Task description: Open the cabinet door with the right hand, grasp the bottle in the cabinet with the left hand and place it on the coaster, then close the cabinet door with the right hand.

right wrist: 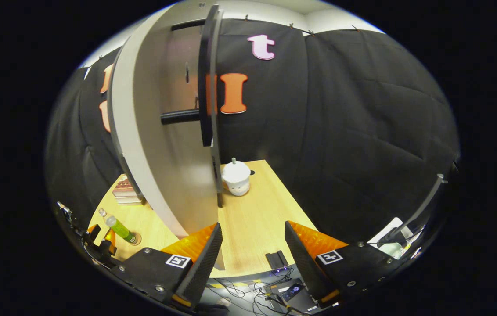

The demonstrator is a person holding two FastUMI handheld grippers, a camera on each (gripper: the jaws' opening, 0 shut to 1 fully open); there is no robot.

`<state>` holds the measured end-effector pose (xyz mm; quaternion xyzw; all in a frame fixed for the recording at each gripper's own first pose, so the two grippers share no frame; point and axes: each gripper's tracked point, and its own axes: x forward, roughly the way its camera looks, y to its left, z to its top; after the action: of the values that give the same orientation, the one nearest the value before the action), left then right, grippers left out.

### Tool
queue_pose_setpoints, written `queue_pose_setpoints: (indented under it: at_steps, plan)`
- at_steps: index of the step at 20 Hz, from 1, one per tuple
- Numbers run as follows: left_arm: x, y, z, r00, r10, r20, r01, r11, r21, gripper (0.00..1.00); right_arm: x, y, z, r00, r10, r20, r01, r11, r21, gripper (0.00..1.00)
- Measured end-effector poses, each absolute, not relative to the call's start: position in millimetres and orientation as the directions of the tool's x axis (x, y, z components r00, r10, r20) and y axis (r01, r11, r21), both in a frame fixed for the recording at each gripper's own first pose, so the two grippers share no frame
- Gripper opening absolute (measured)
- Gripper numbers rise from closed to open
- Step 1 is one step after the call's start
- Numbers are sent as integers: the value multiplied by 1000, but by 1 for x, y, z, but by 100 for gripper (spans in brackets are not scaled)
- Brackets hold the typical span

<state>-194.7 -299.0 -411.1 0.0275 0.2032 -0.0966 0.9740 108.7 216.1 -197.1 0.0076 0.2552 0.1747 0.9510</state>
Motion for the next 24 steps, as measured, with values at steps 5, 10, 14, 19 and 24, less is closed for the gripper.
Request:
queue_pose_setpoints:
  at_steps: [5,10,14,19,24]
  plan:
    - [-197,-255,-351,930,-124,-345,130,991,-6,98,95,267,-196,778,436,-453,-416,897,148,89]
    - [-175,-209,-299,949,-104,-299,93,994,-51,98,83,312,-185,759,495,-423,-480,864,151,89]
    - [-161,-173,-266,963,-81,-257,70,996,-53,98,77,347,-173,749,543,-381,-504,839,206,89]
    - [-149,-141,-243,970,-79,-230,72,997,-35,96,77,384,-162,737,570,-364,-535,820,201,89]
    - [-137,-119,-231,973,-76,-218,76,997,-6,96,77,405,-156,711,616,-339,-582,786,209,89]
